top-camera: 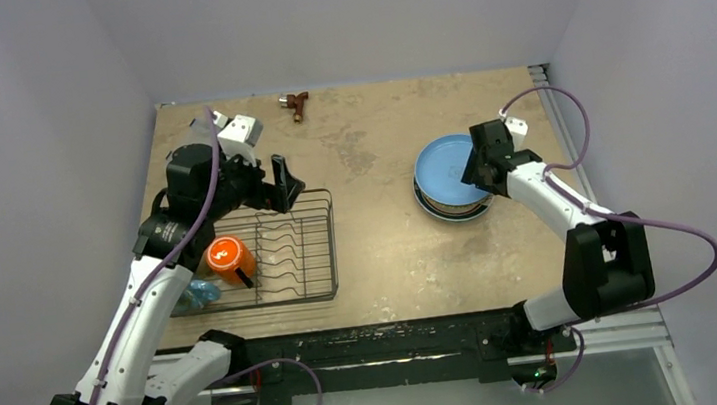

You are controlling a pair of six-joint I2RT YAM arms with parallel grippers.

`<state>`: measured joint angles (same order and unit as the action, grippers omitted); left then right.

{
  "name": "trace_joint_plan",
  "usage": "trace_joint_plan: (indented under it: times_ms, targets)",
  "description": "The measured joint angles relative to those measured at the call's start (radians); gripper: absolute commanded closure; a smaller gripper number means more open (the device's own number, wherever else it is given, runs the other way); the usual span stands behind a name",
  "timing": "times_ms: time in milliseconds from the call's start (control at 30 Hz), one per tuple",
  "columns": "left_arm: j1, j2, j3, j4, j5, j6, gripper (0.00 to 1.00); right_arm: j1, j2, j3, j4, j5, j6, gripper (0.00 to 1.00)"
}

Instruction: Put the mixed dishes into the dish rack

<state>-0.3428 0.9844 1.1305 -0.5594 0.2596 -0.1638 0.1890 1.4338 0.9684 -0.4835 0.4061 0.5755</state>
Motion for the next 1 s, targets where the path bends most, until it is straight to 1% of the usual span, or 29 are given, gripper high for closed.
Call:
trace_joint_plan:
  times_ms: [200,800,1000]
  targets:
    - [0.0,0.0,0.0,0.005,0.018,0.001,0.03,0.0,0.005,0.0,0.005,0.052,-0.001,0.53]
    - [0.0,0.014,0.0,0.005,0.034,0.001,0.04,0.0,0.003,-0.028,0.052,0.075,0.012,0.77]
    - [0.0,0.015,0.0,0.005,0.044,0.001,0.04,0.0,0.001,-0.031,0.053,0.078,0.021,0.91]
